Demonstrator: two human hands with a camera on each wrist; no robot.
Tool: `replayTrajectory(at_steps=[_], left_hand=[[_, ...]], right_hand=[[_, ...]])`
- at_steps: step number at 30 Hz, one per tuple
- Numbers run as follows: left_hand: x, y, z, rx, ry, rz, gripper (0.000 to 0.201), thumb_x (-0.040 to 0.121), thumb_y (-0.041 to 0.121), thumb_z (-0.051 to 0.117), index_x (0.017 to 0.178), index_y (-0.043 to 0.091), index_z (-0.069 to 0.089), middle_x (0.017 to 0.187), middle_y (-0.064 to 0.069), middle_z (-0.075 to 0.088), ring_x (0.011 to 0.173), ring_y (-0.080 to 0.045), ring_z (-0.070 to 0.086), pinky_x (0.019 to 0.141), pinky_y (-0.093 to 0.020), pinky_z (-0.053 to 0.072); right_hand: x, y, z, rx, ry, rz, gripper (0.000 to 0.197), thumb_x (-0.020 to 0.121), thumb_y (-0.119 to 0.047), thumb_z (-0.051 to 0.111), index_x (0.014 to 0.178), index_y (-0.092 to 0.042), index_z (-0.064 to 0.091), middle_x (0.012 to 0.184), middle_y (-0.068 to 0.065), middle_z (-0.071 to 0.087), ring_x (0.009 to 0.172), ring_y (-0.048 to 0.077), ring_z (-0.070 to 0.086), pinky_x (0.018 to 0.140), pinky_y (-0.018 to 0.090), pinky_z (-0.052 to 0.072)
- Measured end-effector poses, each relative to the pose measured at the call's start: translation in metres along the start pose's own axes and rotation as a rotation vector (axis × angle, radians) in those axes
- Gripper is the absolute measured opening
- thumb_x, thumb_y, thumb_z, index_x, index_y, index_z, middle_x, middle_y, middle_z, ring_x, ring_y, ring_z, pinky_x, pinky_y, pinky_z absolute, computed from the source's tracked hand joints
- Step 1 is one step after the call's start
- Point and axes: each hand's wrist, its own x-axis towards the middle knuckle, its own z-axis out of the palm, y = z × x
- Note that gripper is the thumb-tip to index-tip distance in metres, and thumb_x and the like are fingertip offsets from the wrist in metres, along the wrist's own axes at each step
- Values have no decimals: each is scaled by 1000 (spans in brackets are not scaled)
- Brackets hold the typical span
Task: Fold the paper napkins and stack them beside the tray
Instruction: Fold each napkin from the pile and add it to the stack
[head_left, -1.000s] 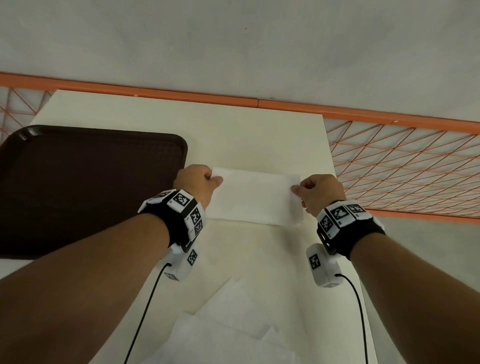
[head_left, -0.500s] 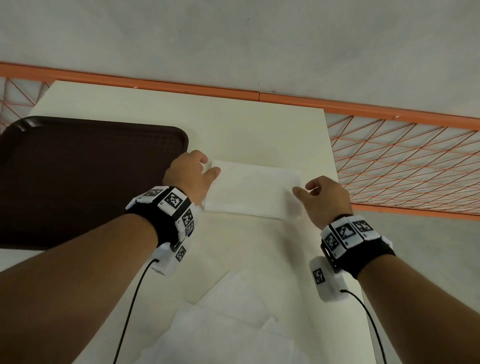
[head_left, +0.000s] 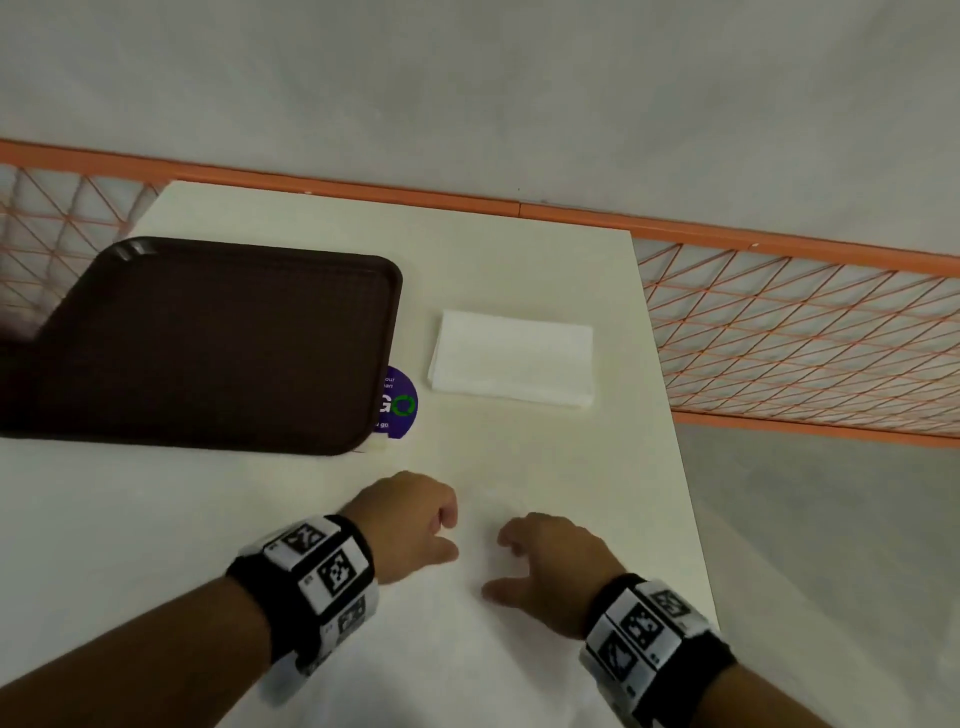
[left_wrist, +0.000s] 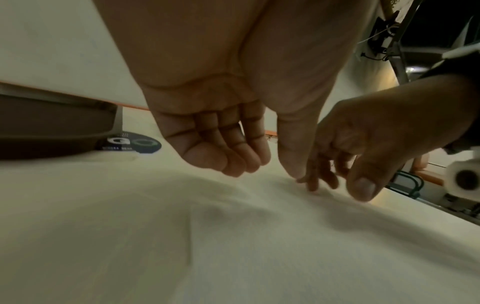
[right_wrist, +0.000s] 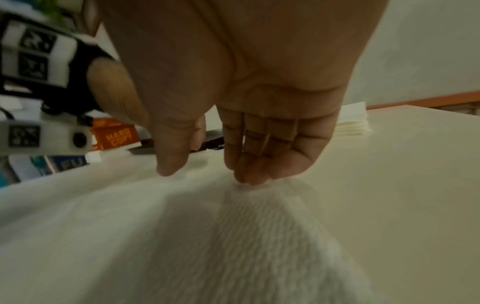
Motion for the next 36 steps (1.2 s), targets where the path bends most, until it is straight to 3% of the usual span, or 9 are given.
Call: replayTrajectory(at_steps=[5, 11, 14, 17, 19, 22, 26, 32, 36], left_hand=[[-29, 1, 34, 10, -117, -59, 33, 78, 43, 72, 105, 26, 64, 105, 7, 64, 96, -12, 61, 88, -29, 51], [-41, -6, 40, -112, -70, -107, 29, 78, 36, 74, 103, 23, 65, 97, 8, 61, 96, -13, 62, 89, -27, 52], [-47, -10, 31, -161, 86, -80, 27, 77, 37, 75, 97, 24, 63, 88, 11, 56, 89, -12, 60, 84, -26, 51], [-47, -23, 21, -289, 293, -82, 46, 74, 40, 78, 113, 27, 56, 104, 9, 53, 94, -10, 54, 87, -26, 48], [-48, -30, 14, -429, 297, -131, 61, 74, 44, 77, 126, 25, 50, 117, 6, 53, 103, -12, 54, 89, -26, 45], [-47, -36, 12, -591, 214, -212, 68, 80, 56, 66, 133, 18, 48, 131, 0, 54, 116, -15, 53, 94, -25, 39], [-47, -40, 17, -875, 197, -222, 44, 82, 59, 60, 100, 19, 66, 103, 2, 70, 98, -14, 64, 89, -31, 50], [-49, -34, 17, -1333, 97, -288, 27, 85, 29, 70, 100, 8, 62, 88, -7, 69, 86, -22, 66, 82, -35, 51], [-41, -25, 19, -1260, 204, -301, 29, 86, 31, 68, 104, 9, 64, 100, -5, 67, 94, -20, 63, 82, -35, 50]], right_hand=[[-4, -14, 18, -177, 30, 23, 58, 81, -50, 67, 126, -22, 44, 122, 0, 57, 111, 25, 51, 95, 39, 41], [-5, -21, 14, -39, -22, 96, 42, 84, -40, 68, 120, -25, 52, 119, 0, 60, 109, 23, 57, 93, 32, 43], [-11, -23, 13, 89, -5, 61, 24, 88, -37, 63, 108, -23, 62, 102, -3, 63, 92, 16, 57, 78, 26, 45], [-21, -24, 9, 157, 38, -39, 7, 90, -34, 60, 89, -27, 62, 82, -9, 57, 79, 11, 53, 65, 18, 39], [-26, -24, 0, 230, 97, -78, 11, 90, -30, 61, 79, -28, 58, 78, -8, 59, 73, 10, 53, 59, 12, 37], [-29, -19, -14, 503, 244, -55, 13, 90, -24, 63, 78, -19, 62, 78, 1, 69, 68, 13, 59, 66, 23, 48], [-29, -7, -16, 972, 331, 43, 11, 90, -17, 66, 79, -16, 66, 77, 8, 72, 66, 23, 64, 69, 41, 54], [-35, -4, -10, 1468, 372, 122, 6, 91, -9, 62, 95, -5, 64, 86, 18, 69, 72, 30, 63, 69, 40, 52], [-37, 0, -10, 1574, 347, 94, 9, 91, -7, 60, 98, -4, 63, 90, 20, 69, 75, 30, 64, 71, 40, 54]])
